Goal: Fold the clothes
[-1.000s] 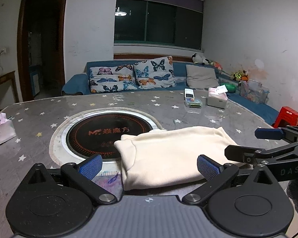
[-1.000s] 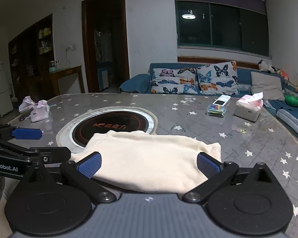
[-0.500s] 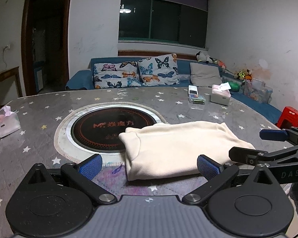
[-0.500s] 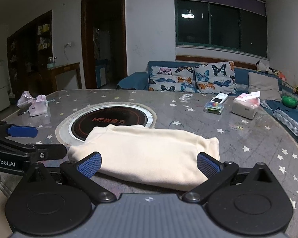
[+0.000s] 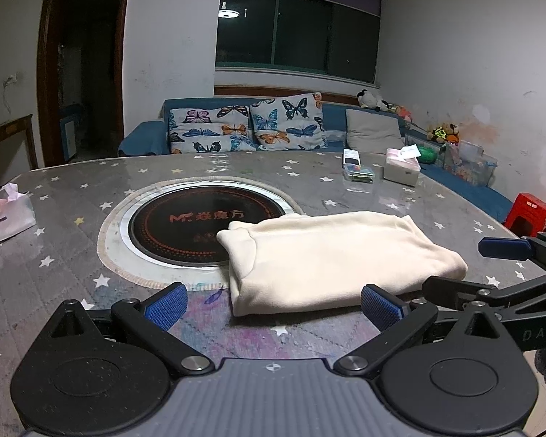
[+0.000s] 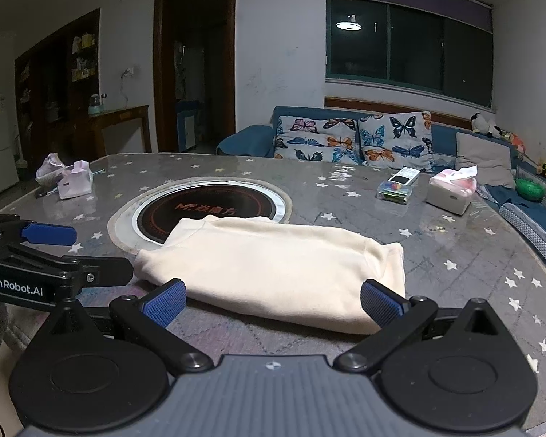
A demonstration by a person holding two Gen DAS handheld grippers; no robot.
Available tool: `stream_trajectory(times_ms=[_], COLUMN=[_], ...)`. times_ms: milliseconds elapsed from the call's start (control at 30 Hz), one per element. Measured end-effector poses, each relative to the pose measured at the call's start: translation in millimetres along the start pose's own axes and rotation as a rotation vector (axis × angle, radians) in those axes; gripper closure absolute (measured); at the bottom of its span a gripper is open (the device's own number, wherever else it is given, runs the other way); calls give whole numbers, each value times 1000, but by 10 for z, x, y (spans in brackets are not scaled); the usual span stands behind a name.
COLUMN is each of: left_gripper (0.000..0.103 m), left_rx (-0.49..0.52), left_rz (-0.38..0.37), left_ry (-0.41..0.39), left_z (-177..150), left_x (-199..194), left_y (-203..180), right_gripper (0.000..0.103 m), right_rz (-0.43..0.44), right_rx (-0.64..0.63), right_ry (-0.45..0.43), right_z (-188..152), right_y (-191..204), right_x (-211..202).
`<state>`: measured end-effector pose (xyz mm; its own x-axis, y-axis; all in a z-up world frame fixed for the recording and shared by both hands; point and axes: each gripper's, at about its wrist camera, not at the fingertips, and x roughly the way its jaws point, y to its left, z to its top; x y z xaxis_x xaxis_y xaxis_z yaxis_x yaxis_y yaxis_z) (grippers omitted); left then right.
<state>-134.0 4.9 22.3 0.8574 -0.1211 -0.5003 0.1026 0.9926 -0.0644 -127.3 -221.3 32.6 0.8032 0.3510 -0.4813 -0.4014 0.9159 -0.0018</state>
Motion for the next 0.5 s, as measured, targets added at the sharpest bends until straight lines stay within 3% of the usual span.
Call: stream_trajectory(times_ms=[500], left_gripper=[0], left_rx=[-27], left_rz=[-9], left_ry=[58], left_z=[30], left_x=[161], left_y=[80], right_gripper=[0], right_rz=[62], right_rx=[-15], right_ry=[37], right_z=[10], right_y=[11], right_x=[125])
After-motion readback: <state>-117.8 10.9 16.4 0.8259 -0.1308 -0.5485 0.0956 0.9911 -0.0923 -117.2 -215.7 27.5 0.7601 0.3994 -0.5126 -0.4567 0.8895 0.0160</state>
